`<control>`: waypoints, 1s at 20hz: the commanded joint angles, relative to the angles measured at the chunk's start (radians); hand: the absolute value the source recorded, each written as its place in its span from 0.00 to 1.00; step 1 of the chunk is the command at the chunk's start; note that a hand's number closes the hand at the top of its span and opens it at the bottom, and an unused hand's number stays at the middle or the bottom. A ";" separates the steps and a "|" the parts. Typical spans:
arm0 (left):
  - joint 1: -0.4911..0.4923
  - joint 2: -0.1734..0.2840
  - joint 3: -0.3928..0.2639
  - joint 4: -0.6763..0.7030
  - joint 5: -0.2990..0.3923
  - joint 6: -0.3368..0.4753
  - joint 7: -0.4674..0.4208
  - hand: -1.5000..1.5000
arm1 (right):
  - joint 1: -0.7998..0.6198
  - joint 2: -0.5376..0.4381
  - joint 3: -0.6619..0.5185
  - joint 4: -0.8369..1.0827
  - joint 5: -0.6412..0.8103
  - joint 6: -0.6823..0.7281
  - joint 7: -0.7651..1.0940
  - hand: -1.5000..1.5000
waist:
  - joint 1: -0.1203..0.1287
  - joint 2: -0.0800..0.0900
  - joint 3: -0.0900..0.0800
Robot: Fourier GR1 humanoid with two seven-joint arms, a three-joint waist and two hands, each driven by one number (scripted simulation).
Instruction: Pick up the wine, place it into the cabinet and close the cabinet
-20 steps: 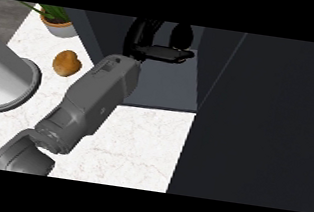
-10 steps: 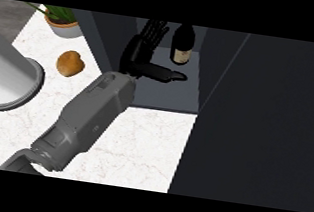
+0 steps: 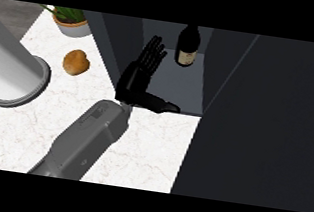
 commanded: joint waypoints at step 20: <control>0.611 0.228 -0.062 -0.708 0.037 -0.039 0.088 0.00 | 0.043 -0.129 0.026 -0.177 -0.061 0.111 0.021 0.00 | -0.005 0.017 0.000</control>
